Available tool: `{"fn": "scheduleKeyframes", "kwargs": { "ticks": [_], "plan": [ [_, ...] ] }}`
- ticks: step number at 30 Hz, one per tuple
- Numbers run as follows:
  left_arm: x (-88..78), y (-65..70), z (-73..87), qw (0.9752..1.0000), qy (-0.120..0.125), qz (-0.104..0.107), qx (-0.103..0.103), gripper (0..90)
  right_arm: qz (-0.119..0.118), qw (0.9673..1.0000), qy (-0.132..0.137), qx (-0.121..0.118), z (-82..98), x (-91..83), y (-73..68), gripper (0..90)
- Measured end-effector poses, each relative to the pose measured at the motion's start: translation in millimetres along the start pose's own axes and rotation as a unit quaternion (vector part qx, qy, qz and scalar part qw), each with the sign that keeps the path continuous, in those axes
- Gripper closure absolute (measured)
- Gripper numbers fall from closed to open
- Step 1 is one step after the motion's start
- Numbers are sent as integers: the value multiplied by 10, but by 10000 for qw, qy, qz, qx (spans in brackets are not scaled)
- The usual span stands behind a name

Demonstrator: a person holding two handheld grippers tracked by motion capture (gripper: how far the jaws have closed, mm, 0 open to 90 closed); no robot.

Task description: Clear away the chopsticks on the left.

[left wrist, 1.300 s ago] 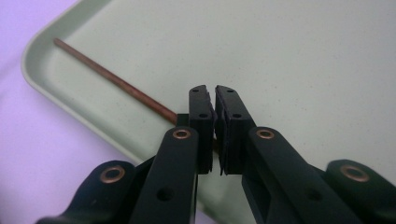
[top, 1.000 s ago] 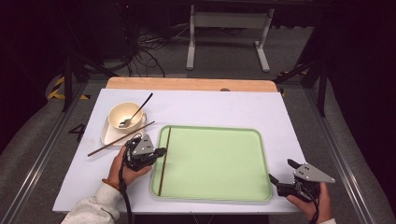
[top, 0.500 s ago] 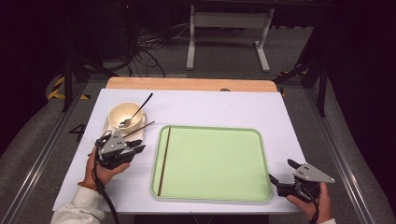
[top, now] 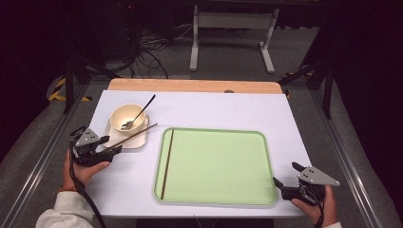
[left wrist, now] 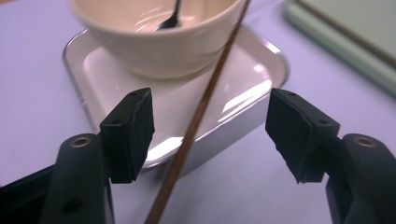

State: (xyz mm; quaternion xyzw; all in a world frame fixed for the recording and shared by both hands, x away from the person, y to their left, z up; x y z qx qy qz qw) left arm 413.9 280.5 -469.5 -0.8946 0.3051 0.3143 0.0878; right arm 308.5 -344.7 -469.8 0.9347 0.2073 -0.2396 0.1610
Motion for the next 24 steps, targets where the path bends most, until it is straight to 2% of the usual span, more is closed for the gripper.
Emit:
{"fn": "scheduleKeyframes", "kwargs": {
  "ticks": [2, 4, 6, 7, 8, 11, 15, 21, 24],
  "plan": [
    [13, -60, 32, 9999, -47, -14, -121, 320, -4, 10000, -2, 3, 1, 0, -1, 124],
    [17, -103, 58, 9998, -93, -5, -152, 327, -7, 10000, -14, -3, 3, 5, -2, 124],
    [14, -120, 72, 9998, -115, -29, -189, 392, -5, 10000, -19, -5, 4, 8, -3, 124],
    [2, -134, 84, 9997, -152, 12, -202, 392, -6, 10000, -25, -20, 5, 9, -3, 124],
    [-13, -137, 91, 9997, -118, 47, -207, 476, -7, 10000, -26, -26, 5, 8, -7, 125],
    [-13, -136, 97, 9997, -157, 64, -175, 549, -2, 10000, -32, -26, 6, 9, -4, 125],
    [41, -110, 110, 9993, -329, 113, -116, 583, -13, 10000, -30, -32, 5, 11, -8, 125],
    [101, -53, 77, 9988, -485, 29, 42, 631, -20, 10000, -22, -32, 2, 11, -10, 125],
    [116, -36, 58, 9985, -522, -101, 120, 700, -24, 10000, -24, -35, 2, 12, -11, 124]
  ]
}}
Point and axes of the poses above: each handheld gripper's, and its own axes: x roughly forward along the jaws, z roughly out of its underside, y roughly to its right, the point moved 4 cm from there along x, roughly forward along the jaws, and after that the axes turned 3 degrees about z, right-handed, at the moved point
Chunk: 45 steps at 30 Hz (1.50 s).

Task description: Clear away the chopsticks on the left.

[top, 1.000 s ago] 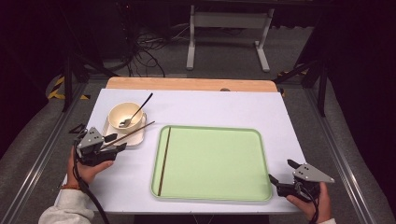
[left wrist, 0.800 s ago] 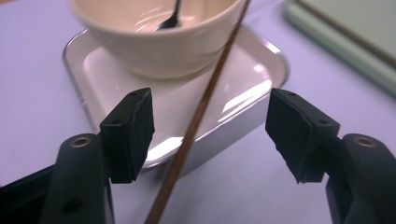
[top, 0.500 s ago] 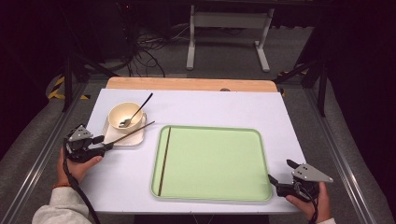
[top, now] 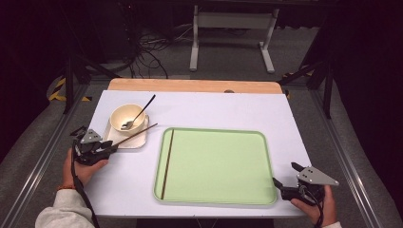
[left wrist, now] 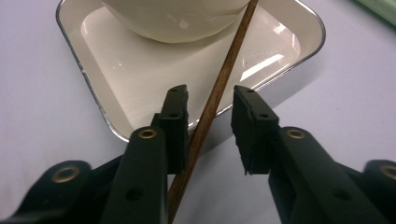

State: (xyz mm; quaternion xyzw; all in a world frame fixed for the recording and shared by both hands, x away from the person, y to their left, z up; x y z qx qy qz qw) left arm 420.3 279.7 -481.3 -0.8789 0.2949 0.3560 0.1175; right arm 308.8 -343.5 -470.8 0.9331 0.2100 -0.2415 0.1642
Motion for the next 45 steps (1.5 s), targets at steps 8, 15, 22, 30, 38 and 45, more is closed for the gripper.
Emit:
{"fn": "scheduleKeyframes", "kwargs": {
  "ticks": [8, 15, 22, 30, 38, 45],
  "plan": [
    [8, 87, -65, 9995, -90, -46, 284, 809, 44, 10000, 18, 26, -2, -5, 14, 124],
    [40, 201, -119, 9978, -201, 117, 627, 852, 42, 10000, 19, 16, -2, -6, 15, 125],
    [18, 228, -142, 9983, -115, 211, 528, 853, 52, 10000, 34, 10, -6, -8, 16, 126],
    [-97, 362, -239, 9979, 180, 406, 466, 853, 55, 10000, 30, 25, -5, -10, 19, 126],
    [-106, 625, -386, 9957, 287, 682, 564, 853, 58, 10000, 35, 26, -3, -13, 22, 126],
    [-77, 896, -519, 9919, 321, 905, 837, 853, 72, 10000, 33, 25, -4, -14, 21, 125]
  ]
}}
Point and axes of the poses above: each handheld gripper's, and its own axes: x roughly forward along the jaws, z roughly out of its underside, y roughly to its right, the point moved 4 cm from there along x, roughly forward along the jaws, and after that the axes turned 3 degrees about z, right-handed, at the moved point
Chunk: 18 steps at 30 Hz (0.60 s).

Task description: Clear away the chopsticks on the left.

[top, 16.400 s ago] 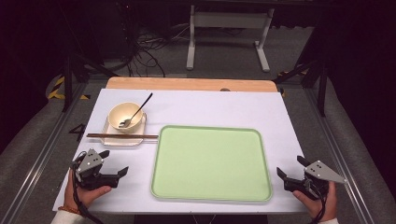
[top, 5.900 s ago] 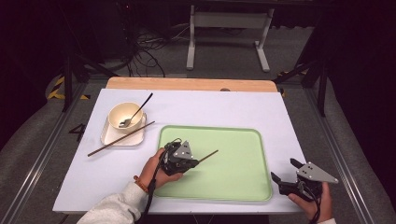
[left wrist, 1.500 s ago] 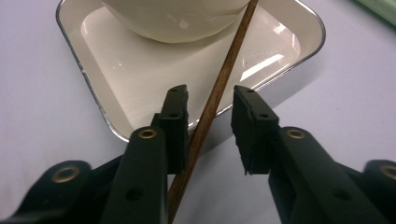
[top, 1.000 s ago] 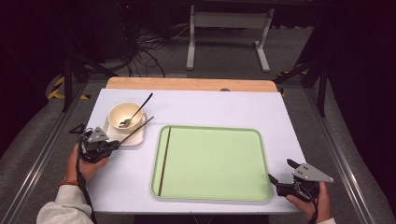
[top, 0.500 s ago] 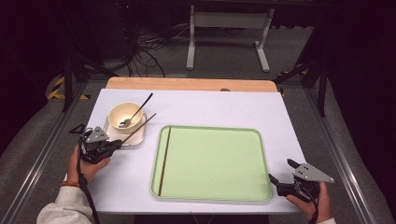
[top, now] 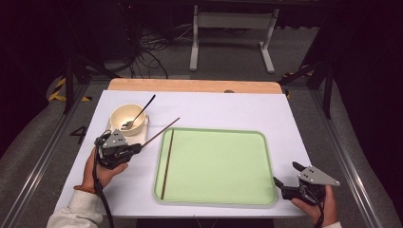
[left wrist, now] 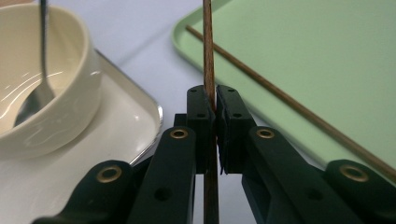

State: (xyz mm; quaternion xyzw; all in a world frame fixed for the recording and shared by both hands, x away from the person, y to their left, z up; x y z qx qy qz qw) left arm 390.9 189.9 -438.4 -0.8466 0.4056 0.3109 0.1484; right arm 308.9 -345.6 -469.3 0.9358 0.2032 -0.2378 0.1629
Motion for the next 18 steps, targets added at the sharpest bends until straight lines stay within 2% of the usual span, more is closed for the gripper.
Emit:
{"fn": "scheduleKeyframes", "kwargs": {
  "ticks": [2, 6, 9, 14, 18],
  "plan": [
    [16, 58, -43, 10000, 0, 26, 75, 853, -5, 10000, 8, 4, 0, -4, 3, 125],
    [42, 178, -118, 9996, 78, 237, 142, 853, -8, 10000, 6, 10, 2, -3, 3, 126],
    [70, 245, -160, 9993, 103, 312, 190, 853, -8, 10000, 18, -1, -2, -6, -1, 125],
    [131, 348, -209, 9988, 3, 261, 414, 853, -8, 10000, 3, 0, 1, 1, -1, 125],
    [184, 407, -238, 9984, -1, 352, 434, 853, -14, 10000, 2, -11, 2, 2, -1, 125]
  ]
}}
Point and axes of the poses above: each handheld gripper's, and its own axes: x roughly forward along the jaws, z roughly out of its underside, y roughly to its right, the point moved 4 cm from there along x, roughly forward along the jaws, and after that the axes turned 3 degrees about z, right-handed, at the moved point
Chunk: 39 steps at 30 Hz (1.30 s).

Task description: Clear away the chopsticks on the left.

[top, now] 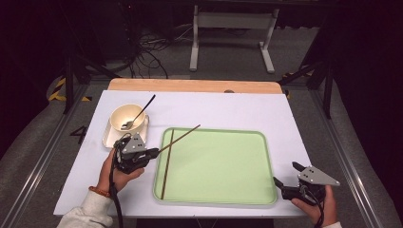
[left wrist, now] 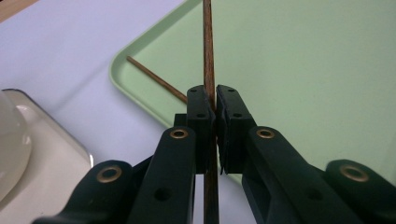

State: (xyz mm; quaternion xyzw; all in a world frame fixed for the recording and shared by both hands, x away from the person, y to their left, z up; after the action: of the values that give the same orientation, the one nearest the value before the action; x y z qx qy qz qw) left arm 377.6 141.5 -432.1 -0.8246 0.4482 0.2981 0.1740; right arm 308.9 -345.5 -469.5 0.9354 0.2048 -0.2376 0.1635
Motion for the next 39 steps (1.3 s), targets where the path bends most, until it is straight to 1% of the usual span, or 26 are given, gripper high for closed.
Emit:
{"fn": "scheduleKeyframes", "kwargs": {
  "ticks": [11, 13, 14, 15, 16, 17, 20, 22, 23, 24, 25, 26, 28, 29, 30, 31, 32, 33, 34, 35, 36, 37, 38, 39],
  "plan": [
    [131, 190, -97, 9995, -8, 288, 133, 853, 14, 10000, 5, 2, -5, 3, -6, 125],
    [164, 230, -117, 9992, 7, 380, 126, 853, 10, 10000, -2, 11, -3, 3, -4, 125],
    [188, 254, -126, 9991, -23, 399, 174, 853, 11, 10000, -2, 11, -3, 3, -4, 125],
    [205, 270, -131, 9991, -29, 393, 178, 853, 12, 10000, -3, 6, -3, 2, -5, 125],
    [253, 315, -138, 9988, -100, 414, 241, 853, 15, 10000, 0, -1, -3, 3, -4, 125],
    [253, 315, -138, 9988, -100, 414, 241, 853, 15, 10000, 0, -1, -3, 3, -4, 125],
    [325, 393, -154, 9982, -136, 521, 249, 852, 21, 10000, 0, 5, -3, 0, -3, 125],
    [369, 459, -168, 9977, -201, 556, 321, 853, 30, 10000, -9, -11, -3, -1, -5, 125],
    [391, 503, -178, 9973, -206, 614, 332, 853, 27, 10000, -13, -15, -3, 0, -6, 125],
    [407, 541, -186, 9969, -238, 641, 392, 853, 18, 10000, -15, -14, -3, -1, -9, 125],
    [419, 566, -192, 9969, -232, 648, 392, 852, 22, 10000, -11, -21, -4, 0, -7, 125],
    [435, 595, -198, 9965, -228, 698, 387, 853, 26, 10000, -9, -18, -4, 0, -6, 125],
    [476, 655, -195, 9955, -313, 761, 463, 852, 32, 10000, -5, 2, -2, 1, -3, 126],
    [498, 680, -188, 9954, -330, 786, 439, 852, 49, 10000, -3, -4, -4, -2, -2, 126],
    [525, 711, -180, 9946, -369, 865, 433, 852, 47, 10000, 7, -8, -6, -6, -4, 125],
    [544, 743, -166, 9939, -471, 871, 479, 852, 49, 10000, 15, -12, -8, -11, -5, 125],
    [571, 774, -159, 9934, -504, 887, 526, 853, 56, 10000, 26, -19, -9, -14, -4, 125],
    [590, 807, -150, 9927, -544, 957, 495, 852, 56, 10000, 25, -13, -8, -17, -3, 125],
    [609, 838, -144, 9920, -573, 1006, 509, 852, 58, 10000, 28, -9, -7, -19, 0, 125],
    [626, 871, -138, 9917, -603, 1007, 519, 852, 54, 10000, 29, 0, -6, -19, 2, 125],
    [651, 910, -129, 9911, -626, 1064, 493, 852, 51, 10000, 26, 6, -5, -17, 3, 125],
    [666, 943, -121, 9904, -696, 1083, 513, 852, 46, 10000, 17, -3, -4, -15, 1, 125],
    [686, 974, -115, 9899, -717, 1091, 561, 852, 38, 10000, 18, -25, -4, -12, 0, 125],
    [706, 998, -105, 9896, -769, 1065, 587, 852, 42, 10000, 9, -30, -5, -12, -2, 125]
  ]
}}
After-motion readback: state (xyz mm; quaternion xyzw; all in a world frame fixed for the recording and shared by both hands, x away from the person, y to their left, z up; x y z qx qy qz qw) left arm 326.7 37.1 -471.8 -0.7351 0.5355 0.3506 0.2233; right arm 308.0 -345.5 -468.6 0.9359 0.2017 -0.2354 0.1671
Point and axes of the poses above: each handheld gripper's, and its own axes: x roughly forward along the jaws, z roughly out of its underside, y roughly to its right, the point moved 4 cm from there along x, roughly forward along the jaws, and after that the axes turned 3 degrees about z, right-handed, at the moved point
